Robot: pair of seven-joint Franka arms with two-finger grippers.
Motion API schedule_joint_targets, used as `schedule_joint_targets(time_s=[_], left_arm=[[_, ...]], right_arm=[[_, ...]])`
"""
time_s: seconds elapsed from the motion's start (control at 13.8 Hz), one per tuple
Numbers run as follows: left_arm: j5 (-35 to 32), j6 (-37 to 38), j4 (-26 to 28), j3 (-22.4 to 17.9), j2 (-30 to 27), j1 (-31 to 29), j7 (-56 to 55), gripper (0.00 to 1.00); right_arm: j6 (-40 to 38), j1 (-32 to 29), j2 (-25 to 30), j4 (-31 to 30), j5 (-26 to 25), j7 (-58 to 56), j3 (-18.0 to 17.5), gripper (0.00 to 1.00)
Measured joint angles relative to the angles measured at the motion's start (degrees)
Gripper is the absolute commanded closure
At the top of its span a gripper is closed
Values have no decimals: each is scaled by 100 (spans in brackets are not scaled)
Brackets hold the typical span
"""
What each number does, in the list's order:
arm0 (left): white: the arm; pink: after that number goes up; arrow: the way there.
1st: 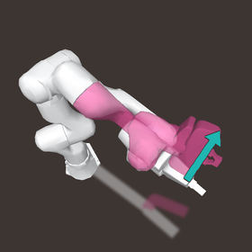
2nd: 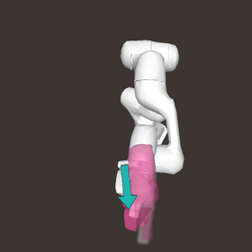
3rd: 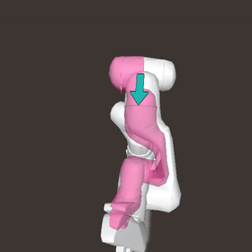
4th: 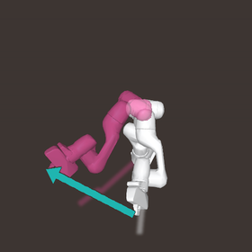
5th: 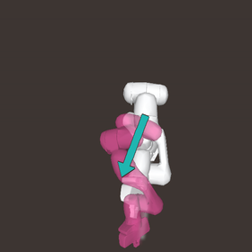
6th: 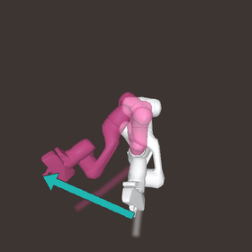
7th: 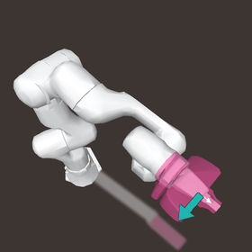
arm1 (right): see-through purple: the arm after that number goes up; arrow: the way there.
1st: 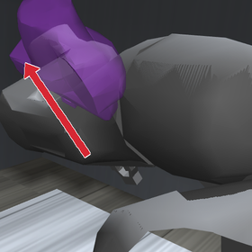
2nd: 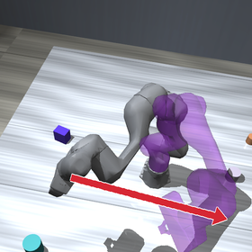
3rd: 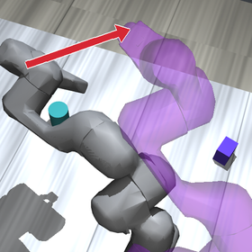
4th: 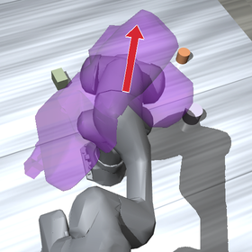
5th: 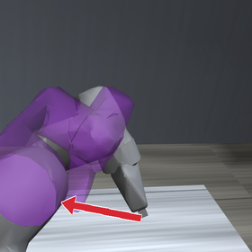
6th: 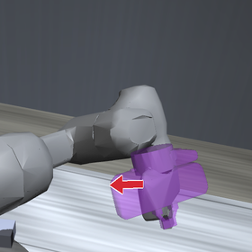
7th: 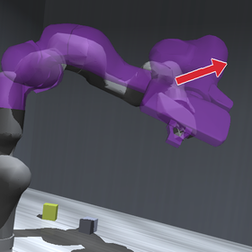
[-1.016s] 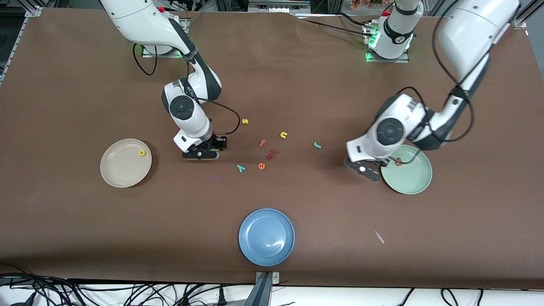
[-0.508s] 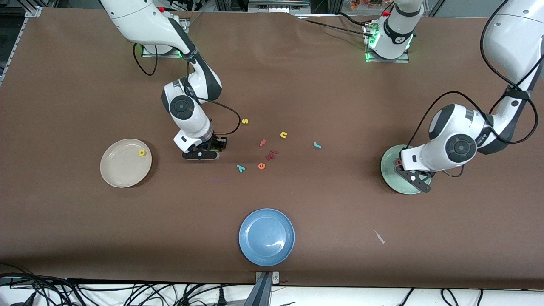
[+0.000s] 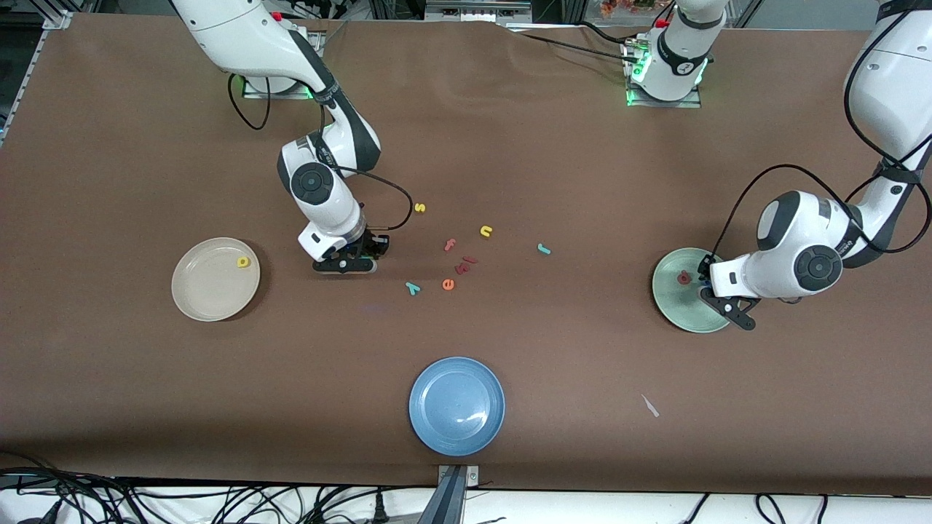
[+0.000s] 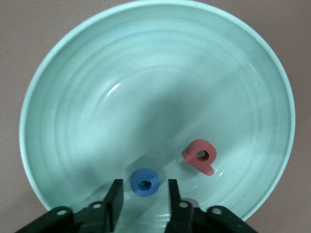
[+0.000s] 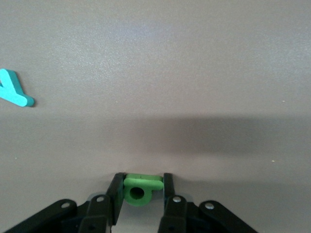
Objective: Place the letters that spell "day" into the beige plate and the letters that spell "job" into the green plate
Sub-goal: 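Set the blue o and green letter onto the green and white plates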
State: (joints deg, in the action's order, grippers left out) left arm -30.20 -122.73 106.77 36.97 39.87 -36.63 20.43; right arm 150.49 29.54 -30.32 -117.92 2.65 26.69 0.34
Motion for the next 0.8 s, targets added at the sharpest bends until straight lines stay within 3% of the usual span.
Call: schedule_joint_targets(time_s=[0.22, 0.44, 0.8], left_arm=[[0, 75, -38, 268, -18, 1, -6, 0], [259, 720, -312, 795, -94, 14, -442, 0], [943, 1138, -576, 1193, -198, 455, -2320, 0]], right_arm=[[-462, 0, -12, 234, 0, 0, -9, 69], [-1489, -31, -4, 832, -10, -223, 66, 70], [-2521, -230, 172, 1185, -15, -2232, 962, 70]])
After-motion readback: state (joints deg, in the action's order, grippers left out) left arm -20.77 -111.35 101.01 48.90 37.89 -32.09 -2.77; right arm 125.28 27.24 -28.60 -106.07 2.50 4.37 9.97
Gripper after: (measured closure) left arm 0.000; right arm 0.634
